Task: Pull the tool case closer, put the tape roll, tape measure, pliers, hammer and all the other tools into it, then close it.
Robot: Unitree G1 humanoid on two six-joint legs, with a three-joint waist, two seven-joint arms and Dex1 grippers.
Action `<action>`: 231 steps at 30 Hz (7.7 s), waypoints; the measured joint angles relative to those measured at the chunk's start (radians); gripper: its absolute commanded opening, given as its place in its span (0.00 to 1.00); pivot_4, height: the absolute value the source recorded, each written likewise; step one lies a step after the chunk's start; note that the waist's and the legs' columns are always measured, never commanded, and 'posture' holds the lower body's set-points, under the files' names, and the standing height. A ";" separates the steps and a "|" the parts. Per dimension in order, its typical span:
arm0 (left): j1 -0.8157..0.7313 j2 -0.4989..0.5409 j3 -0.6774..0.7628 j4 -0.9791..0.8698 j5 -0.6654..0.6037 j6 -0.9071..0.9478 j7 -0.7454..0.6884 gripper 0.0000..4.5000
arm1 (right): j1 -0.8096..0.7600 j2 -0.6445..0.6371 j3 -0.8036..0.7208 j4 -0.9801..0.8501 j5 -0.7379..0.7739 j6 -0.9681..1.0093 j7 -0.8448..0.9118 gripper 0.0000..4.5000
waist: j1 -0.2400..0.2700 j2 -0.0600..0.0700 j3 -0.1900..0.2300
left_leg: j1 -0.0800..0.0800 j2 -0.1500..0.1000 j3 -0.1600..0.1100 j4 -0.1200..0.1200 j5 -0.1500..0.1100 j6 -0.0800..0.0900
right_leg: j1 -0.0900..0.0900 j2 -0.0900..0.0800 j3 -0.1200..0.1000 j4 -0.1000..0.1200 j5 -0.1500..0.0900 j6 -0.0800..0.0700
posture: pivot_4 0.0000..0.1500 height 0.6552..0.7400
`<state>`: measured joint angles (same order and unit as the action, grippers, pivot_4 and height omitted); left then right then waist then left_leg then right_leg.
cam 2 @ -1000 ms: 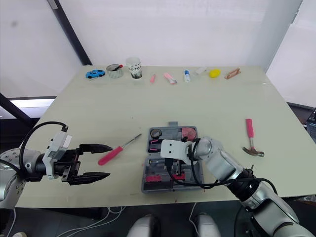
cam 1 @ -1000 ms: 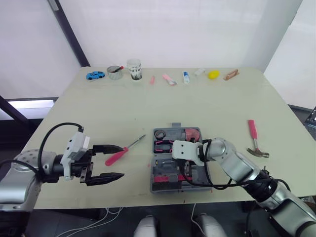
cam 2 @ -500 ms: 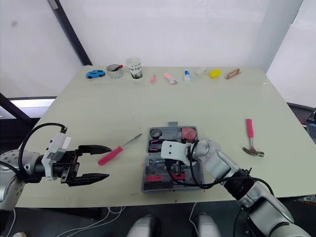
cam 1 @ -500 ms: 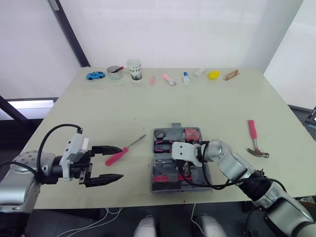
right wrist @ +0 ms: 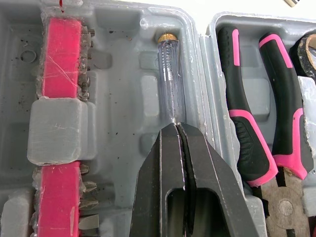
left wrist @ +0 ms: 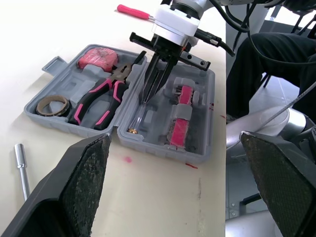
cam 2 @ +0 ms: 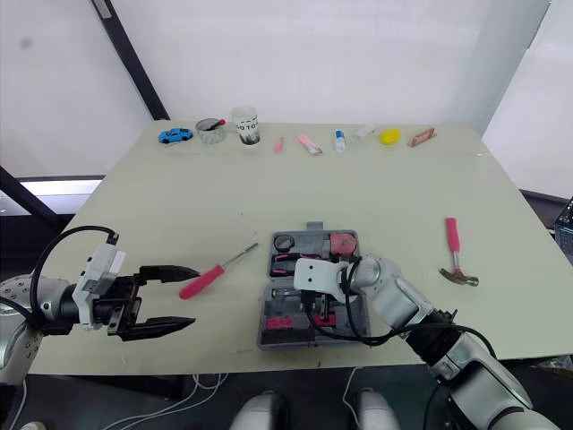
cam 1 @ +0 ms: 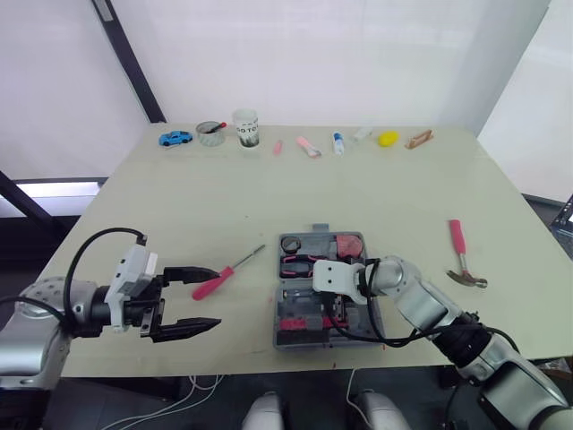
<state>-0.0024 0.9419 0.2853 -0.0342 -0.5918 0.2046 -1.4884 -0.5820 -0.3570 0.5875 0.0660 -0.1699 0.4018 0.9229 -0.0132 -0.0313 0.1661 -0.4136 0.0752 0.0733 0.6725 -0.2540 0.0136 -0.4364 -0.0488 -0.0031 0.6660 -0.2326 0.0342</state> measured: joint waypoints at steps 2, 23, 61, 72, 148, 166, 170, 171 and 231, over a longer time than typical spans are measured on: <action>0.002 -0.009 0.000 0.000 -0.001 0.001 0.002 1.00 | 0.029 0.009 -0.031 -0.003 0.035 -0.003 0.002 0.00 | 0.000 0.000 0.000 | 0.000 0.000 0.000 0.000 0.000 0.000 | 0.000 0.000 0.000 0.000 0.000 0.000 | 1.00 1.00; 0.122 -0.227 0.116 0.079 0.000 0.006 0.304 1.00 | 0.607 0.007 -0.688 -0.357 0.471 -0.144 -0.179 0.00 | 0.003 0.000 0.000 | 0.001 0.000 -0.001 0.000 0.000 0.000 | 0.002 0.000 -0.001 -0.001 0.000 0.000 | 1.00 1.00; 0.073 -0.200 0.023 -0.025 0.040 -0.038 0.288 1.00 | 0.727 -0.083 -0.976 -0.199 0.573 -0.096 -0.446 0.97 | 0.001 0.002 -0.004 | 0.015 0.000 0.002 -0.003 0.000 0.000 | 0.015 -0.003 0.001 -0.003 -0.002 -0.004 | 1.00 1.00; -0.151 -0.141 -0.137 -0.229 -0.055 0.177 0.245 1.00 | 0.345 -0.174 -0.916 0.116 0.541 0.111 -0.495 0.97 | -0.003 0.003 -0.003 | 0.015 -0.001 0.002 -0.003 0.000 0.000 | 0.015 0.000 0.003 -0.004 -0.001 -0.003 | 1.00 1.00; -0.053 -0.031 -0.090 0.138 0.078 -0.169 -0.055 1.00 | -0.110 -0.323 0.129 -0.418 0.260 0.387 0.081 0.00 | 0.003 0.009 0.002 | -0.003 0.000 0.002 -0.002 0.000 0.000 | -0.003 0.002 0.005 -0.004 0.001 0.001 | 1.00 1.00; -0.053 -0.023 -0.090 0.130 0.076 -0.162 -0.055 1.00 | -0.130 -0.286 0.141 -0.293 0.152 0.296 0.134 0.00 | 0.002 0.008 0.001 | -0.003 0.000 0.002 -0.002 0.000 0.000 | -0.003 0.002 0.005 -0.003 0.001 0.001 | 1.00 1.00; -0.054 -0.023 -0.090 0.130 0.076 -0.162 -0.055 1.00 | -0.126 -0.291 0.141 -0.293 0.142 0.305 0.141 0.00 | 0.001 0.009 0.001 | -0.003 0.000 0.002 -0.002 0.000 0.000 | -0.003 0.002 0.005 -0.003 0.001 0.001 | 1.00 1.00; -0.056 -0.023 -0.090 0.130 0.076 -0.162 -0.055 1.00 | -0.125 -0.291 0.141 -0.293 0.139 0.309 0.144 0.00 | 0.001 0.009 0.001 | -0.003 0.000 0.002 -0.002 0.000 0.000 | -0.003 0.002 0.005 -0.003 0.001 0.001 | 1.00 1.00; -0.052 -0.027 -0.084 0.122 0.056 -0.145 -0.046 1.00 | 0.007 -0.095 0.005 -0.098 0.134 0.118 0.082 0.01 | 0.000 0.006 0.000 | -0.002 0.000 0.001 -0.001 0.000 0.000 | -0.002 0.003 0.005 -0.002 0.001 0.001 | 1.00 1.00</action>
<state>-0.0545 0.9154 0.2012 0.0883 -0.5354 0.0601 -1.5345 -0.5747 -0.4522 0.5921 -0.0319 -0.0360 0.5197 1.0045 -0.0129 -0.0251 0.1661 -0.4156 0.0750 0.0748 0.6717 -0.2542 0.0139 -0.4385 -0.0462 0.0017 0.6644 -0.2316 0.0350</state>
